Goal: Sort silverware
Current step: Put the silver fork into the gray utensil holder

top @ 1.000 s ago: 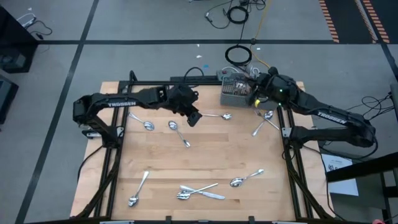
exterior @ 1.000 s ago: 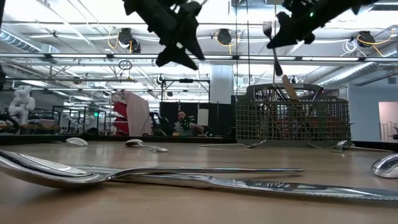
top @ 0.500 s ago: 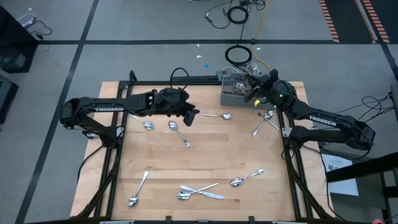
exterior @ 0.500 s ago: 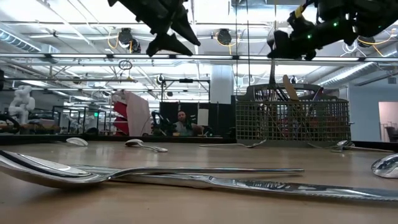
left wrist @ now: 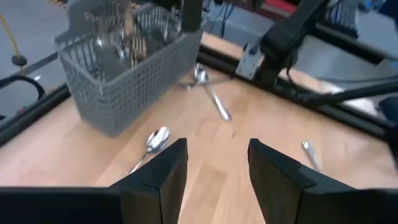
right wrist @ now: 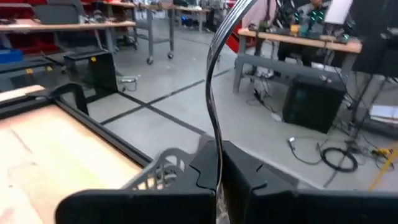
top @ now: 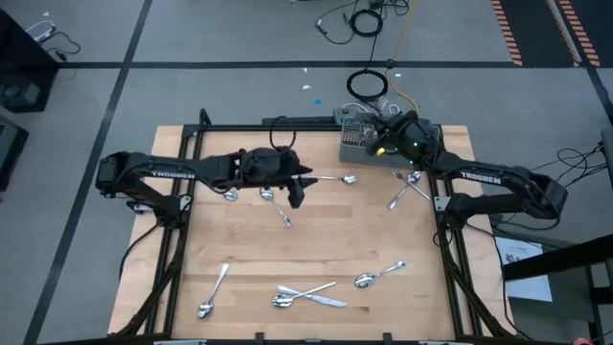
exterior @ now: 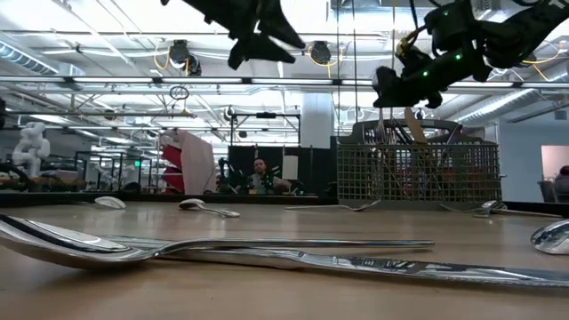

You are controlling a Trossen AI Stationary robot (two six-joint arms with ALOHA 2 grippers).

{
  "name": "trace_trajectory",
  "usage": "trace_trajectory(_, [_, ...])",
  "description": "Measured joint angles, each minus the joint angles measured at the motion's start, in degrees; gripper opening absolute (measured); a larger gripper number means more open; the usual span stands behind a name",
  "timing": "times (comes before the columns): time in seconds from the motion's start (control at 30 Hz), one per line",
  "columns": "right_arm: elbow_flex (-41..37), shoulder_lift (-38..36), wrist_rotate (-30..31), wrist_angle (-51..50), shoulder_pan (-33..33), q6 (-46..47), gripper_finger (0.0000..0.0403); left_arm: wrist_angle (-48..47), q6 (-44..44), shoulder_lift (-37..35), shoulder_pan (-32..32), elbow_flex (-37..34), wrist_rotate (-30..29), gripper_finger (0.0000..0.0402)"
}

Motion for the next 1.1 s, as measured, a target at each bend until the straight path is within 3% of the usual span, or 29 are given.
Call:
trace_trajectory(0.17, [0.0,1.2,5.4,-2.4,0.5,1.7,0.0000,6.6,-2.3,-4.2,-0.1,-9.5,0.1,0.0173])
trace_trajectory(0.4, [0.0,1.2,5.3,-5.7,0.7,5.6,0.0017,23.2,-9.7,-9.3,2.5,-22.0,6.1,0.0173])
trace_trajectory(0.9, [1.5,-3.2,5.1,-7.1,2.0,1.8,0.0173,26.3,-10.6,-10.4,5.3,-23.1,9.2,0.0173])
trace_trajectory(1.1, [5.5,-8.9,3.6,-7.8,2.0,-0.8,0.0203,26.2,-10.5,-10.4,5.7,-23.1,9.2,0.0173])
